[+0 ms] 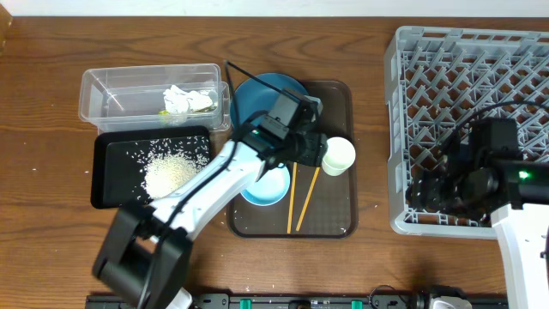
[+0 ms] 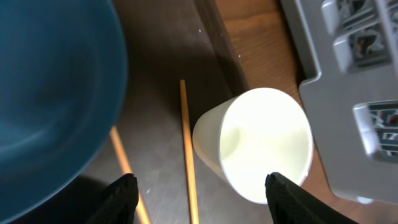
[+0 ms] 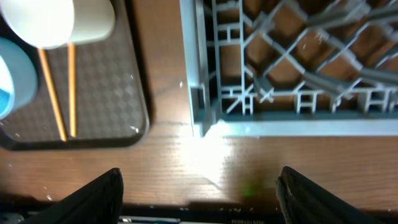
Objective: Sort waste into correct bins and load items into the dishwasher rack
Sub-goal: 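Grasp the white cup with the left gripper and lift it toward the right gripper, then take the white cup from the left gripper with the right gripper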
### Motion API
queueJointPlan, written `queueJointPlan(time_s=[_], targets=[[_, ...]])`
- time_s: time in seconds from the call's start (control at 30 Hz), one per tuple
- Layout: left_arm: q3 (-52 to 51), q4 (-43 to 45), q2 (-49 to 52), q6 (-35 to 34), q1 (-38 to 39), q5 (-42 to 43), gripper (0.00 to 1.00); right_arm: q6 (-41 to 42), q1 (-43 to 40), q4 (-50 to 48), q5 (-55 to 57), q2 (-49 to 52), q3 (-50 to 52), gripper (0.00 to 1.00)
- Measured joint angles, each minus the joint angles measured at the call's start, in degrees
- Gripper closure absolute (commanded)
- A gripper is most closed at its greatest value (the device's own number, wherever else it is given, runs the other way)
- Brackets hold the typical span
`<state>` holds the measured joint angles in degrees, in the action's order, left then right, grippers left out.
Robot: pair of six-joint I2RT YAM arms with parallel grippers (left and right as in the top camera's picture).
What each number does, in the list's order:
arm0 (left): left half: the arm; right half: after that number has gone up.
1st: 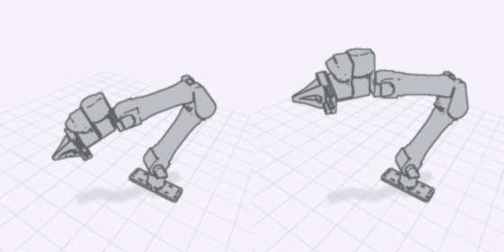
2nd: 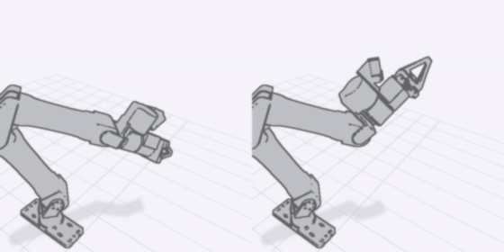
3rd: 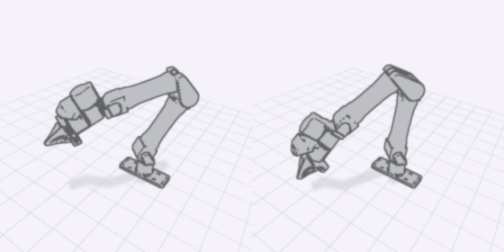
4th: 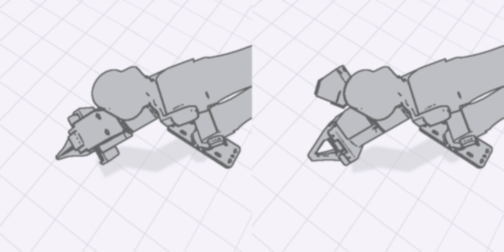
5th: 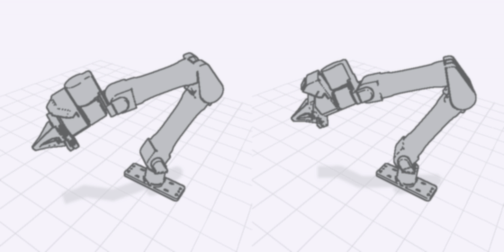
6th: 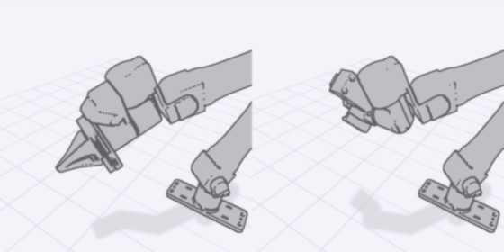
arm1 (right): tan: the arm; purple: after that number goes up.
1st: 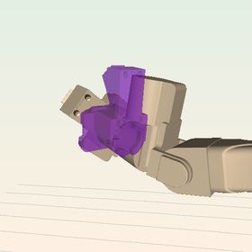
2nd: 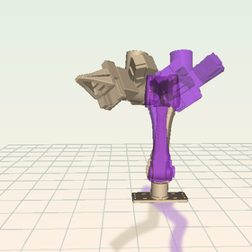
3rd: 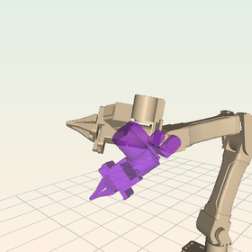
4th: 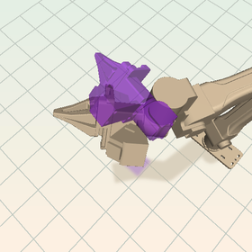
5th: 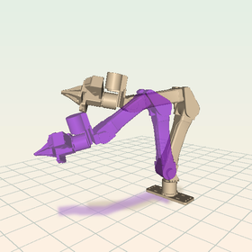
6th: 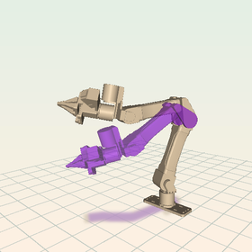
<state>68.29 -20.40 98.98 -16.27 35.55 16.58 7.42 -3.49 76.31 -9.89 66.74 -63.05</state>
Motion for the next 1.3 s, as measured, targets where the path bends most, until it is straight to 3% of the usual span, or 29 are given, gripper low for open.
queueJointPlan(time_s=[0.07, 0.13, 0.2, 0.3, 0.4, 0.53, 0.67, 0.77, 0.9, 1.1, 1.3], targets=[[0.0, 1.07, 1.92, -0.24, 0.61, 0.0, 0.39, 0.0, 0.0, -0.26, 0.2, -0.15, 1.27, 0.22], [0.0, 1.64, 3.52, -0.55, 1.14, 0.0, 0.51, 0.0, 0.02, -0.55, 0.28, -0.15, 1.79, 0.23], [0.0, 1.86, 4.74, -0.9, 1.49, 0.02, 0.69, 0.0, 0.02, -0.72, 0.31, -0.17, 1.81, 0.22], [0.0, 1.97, 5.88, -1.68, 1.75, -0.02, 0.85, 0.0, 0.0, -0.76, 0.33, -0.17, 1.84, 0.21], [0.0, 1.77, 6.25, -1.86, 1.75, 0.02, 0.94, 0.0, 0.02, -0.76, 0.33, -0.17, 1.84, 0.21], [0.0, 0.52, 6.25, -1.9, 1.75, 0.24, 0.94, 0.0, 0.02, -0.79, 0.33, -0.17, 1.84, 0.19], [0.0, -3.13, 5.49, -3.23, 1.46, 1.31, 0.94, 0.04, 0.02, -2.36, 0.39, -0.17, 1.84, 0.04], [0.0, -3.72, 3.28, -5.01, -0.09, 6.05, 0.94, -0.04, 0.02, -5.38, -0.02, -0.17, 1.88, 0.02], [0.0, -1.4, -1.4, -8.9, -5.11, 17.18, 0.93, -3.85, 0.0, -10.73, -7.74, -0.17, 1.95, 0.01], [0.44, 12.31, -2.86, -16.61, -12.83, 41.05, 0.94, -13.73, 0.39, -18.62, -29.77, -0.17, 2.54, 0.01], [0.44, 15.1, -2.86, -24.11, -13.7, 54.42, 0.94, -17.73, 0.76, -25.77, -44.24, -0.17, 3.13, 0.01]])
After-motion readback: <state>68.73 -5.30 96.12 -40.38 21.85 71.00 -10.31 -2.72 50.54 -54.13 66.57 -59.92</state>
